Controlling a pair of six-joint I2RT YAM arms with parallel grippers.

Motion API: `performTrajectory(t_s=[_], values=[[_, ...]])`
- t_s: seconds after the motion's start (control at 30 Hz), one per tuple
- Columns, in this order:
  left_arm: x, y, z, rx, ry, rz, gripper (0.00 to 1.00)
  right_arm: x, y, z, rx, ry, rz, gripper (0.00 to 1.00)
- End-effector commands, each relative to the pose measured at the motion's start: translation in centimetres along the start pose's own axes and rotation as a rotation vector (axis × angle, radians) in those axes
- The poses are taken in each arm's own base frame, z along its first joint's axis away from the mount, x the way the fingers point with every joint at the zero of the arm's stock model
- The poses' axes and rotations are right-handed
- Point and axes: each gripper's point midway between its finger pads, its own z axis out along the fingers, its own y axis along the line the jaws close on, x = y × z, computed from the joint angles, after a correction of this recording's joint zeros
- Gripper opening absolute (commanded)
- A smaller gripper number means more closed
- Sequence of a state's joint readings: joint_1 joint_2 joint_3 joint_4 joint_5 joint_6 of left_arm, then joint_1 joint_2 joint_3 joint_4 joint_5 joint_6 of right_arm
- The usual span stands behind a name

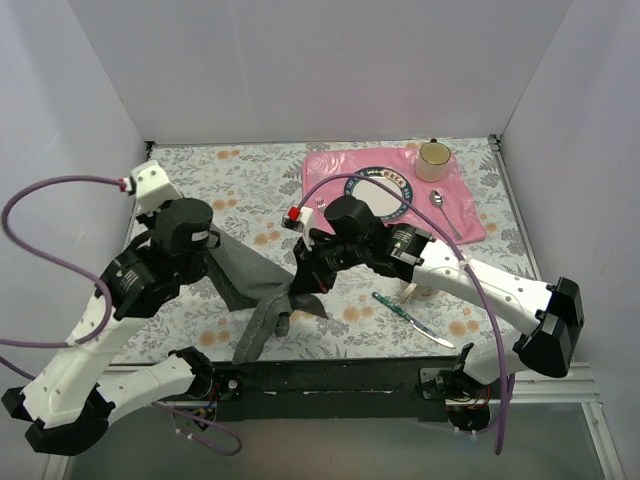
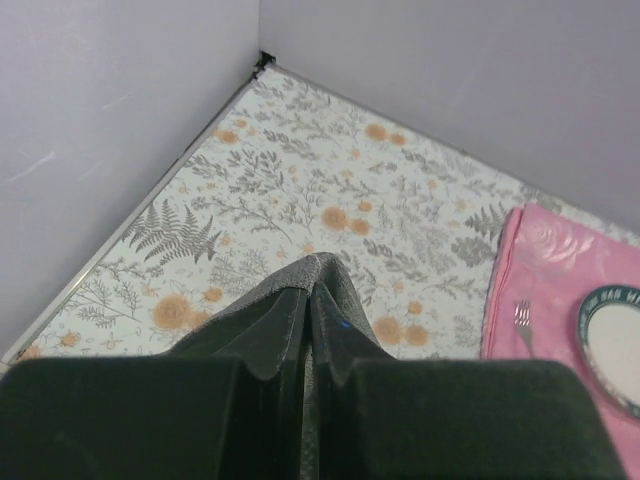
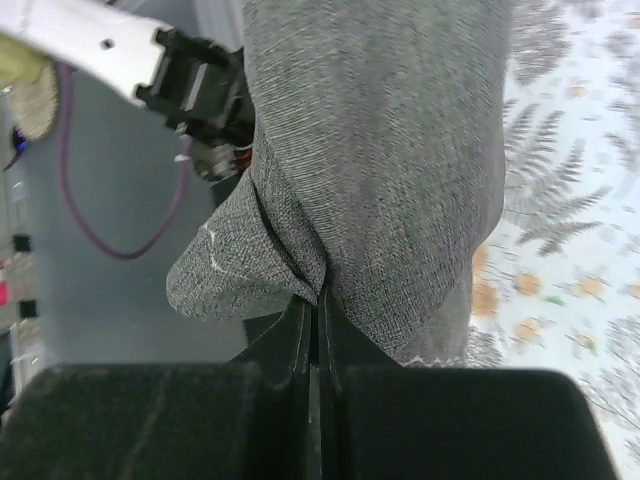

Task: Fold the napkin, place the utensils inside, and roll it up
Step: Flatten the napkin out

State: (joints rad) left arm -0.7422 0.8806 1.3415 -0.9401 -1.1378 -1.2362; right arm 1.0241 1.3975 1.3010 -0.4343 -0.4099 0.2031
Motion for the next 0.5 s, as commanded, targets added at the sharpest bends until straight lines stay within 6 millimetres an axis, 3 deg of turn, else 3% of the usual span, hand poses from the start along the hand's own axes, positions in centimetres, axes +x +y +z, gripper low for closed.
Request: performTrajectory(t_s=[0.0,0.03,0.07,0.13,0.17,0.2,0.23,0.27,0.33,0.37,0.43,0.47], values=[[4.8,-1.8,2.4,0.002,0.158,0.215,0.0,-1.4,2.8,0.3,-0.151,-0.003,0.026,0.01],[7.4,-1.9,3.1,0.004,0.223,0.242,0.0,-1.3,1.9,0.4,-0.115,-0.004,0.043,0.01],[9.5,-2.7,4.1,0.017,0.27,0.254,0.0,-1.3,-0.5,0.4,-0.031,-0.01,0.082,0.01],[14.3,-2.7,5.3,0.035,0.403,0.263,0.0,1.0,-4.3,0.6,0.066,0.038,0.177,0.01],[16.0,-3.6,6.2,0.042,0.435,0.246,0.01,1.9,-8.0,0.5,0.154,0.044,0.24,0.01],[17.2,-3.8,6.7,0.055,0.48,0.23,0.33,3.9,-10.1,0.7,0.205,0.074,0.271,0.01],[17.9,-4.3,7.1,0.065,0.502,0.218,0.56,4.8,-11.8,0.8,0.252,0.093,0.278,0.01],[17.9,-4.7,7.2,0.068,0.518,0.204,0.8,6.3,-14.3,1.1,0.329,0.136,0.3,0.16],[17.7,-5.8,7.1,0.084,0.553,0.179,0.98,7.6,-15.7,0.6,0.384,0.223,0.275,0.4],[16.8,-6.5,6.7,0.117,0.554,0.166,0.98,8.2,-16.7,0.2,0.441,0.243,0.263,0.59],[16.2,-8.0,4.8,0.268,0.597,0.149,0.98,9.6,-17.2,-0.7,0.487,0.261,0.248,0.76],[16.8,-8.7,3.8,0.344,0.628,0.144,0.98,9.1,-16.7,-1.6,0.494,0.232,0.225,0.86]])
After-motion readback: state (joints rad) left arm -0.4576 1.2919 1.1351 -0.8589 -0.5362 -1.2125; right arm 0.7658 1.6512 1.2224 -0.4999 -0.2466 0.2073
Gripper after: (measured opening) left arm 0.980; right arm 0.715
